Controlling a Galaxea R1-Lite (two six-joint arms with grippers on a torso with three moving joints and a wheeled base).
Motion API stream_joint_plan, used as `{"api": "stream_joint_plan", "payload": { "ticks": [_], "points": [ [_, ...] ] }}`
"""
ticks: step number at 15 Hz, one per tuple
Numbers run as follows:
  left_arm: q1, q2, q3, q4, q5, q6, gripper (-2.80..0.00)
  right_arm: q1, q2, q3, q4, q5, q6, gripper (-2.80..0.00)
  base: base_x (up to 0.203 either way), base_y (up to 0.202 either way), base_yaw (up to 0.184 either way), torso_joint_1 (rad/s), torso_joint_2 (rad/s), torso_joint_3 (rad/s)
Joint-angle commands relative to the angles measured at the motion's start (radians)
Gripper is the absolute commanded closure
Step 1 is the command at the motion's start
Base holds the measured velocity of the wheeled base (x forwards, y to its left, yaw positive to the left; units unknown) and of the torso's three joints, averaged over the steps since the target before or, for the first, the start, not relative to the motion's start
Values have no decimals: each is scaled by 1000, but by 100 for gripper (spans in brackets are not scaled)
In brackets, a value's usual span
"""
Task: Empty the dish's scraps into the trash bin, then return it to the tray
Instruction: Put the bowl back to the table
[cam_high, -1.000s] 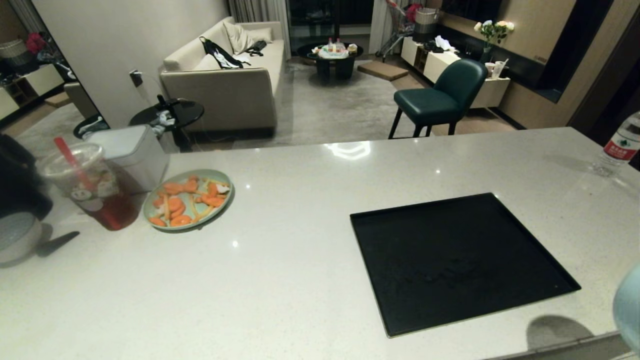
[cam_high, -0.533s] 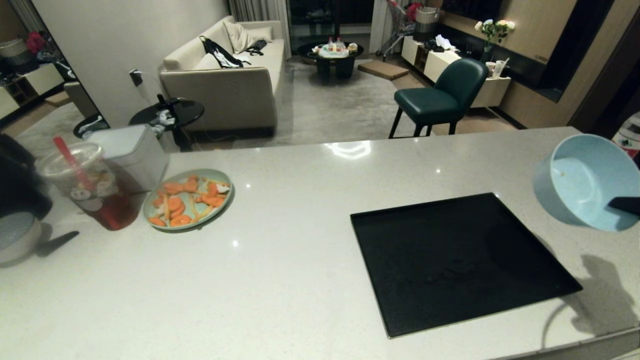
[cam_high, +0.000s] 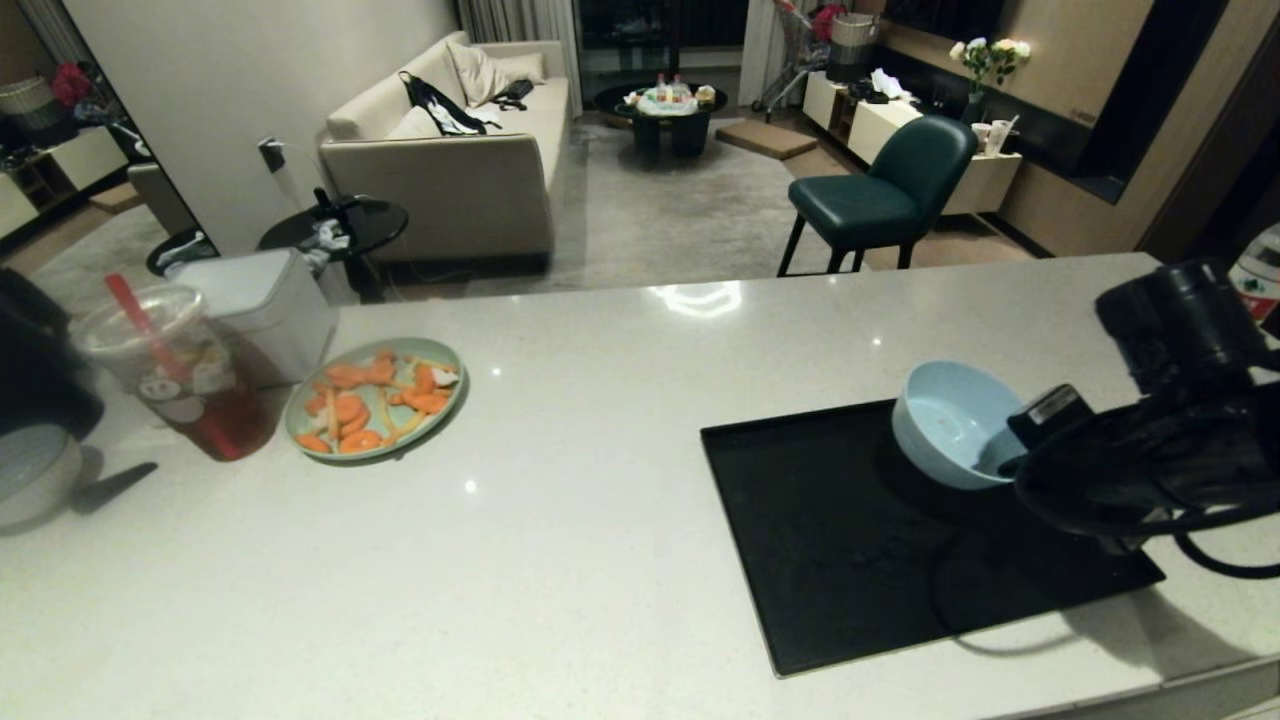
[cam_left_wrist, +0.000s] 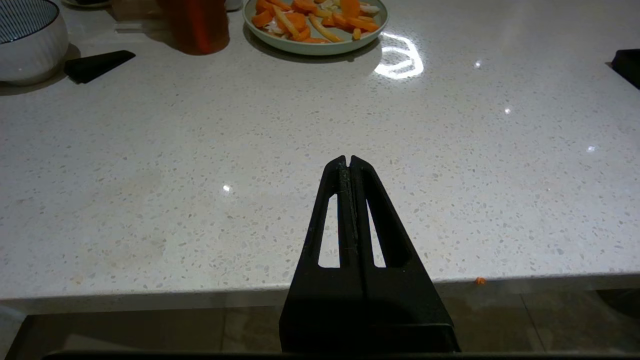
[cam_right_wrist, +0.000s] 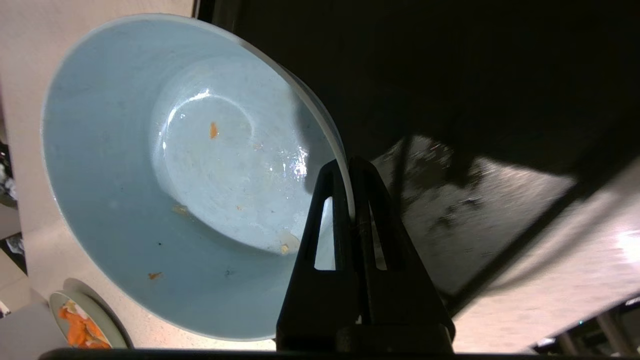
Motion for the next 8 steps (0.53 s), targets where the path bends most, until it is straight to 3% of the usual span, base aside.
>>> {"api": "stream_joint_plan", "payload": {
  "ticks": [1,5,8],
  "points": [
    [0,1,0,0,0,-1,0,77,103,-44,13,-9,59,0,0,0,0,0,0,0],
    [0,1,0,0,0,-1,0,133,141,-146,177,-11,114,0,0,0,0,0,0,0],
    [-2,1,0,0,0,-1,0,137,124,-136,229,-11,118,0,0,0,0,0,0,0]
  ]
}}
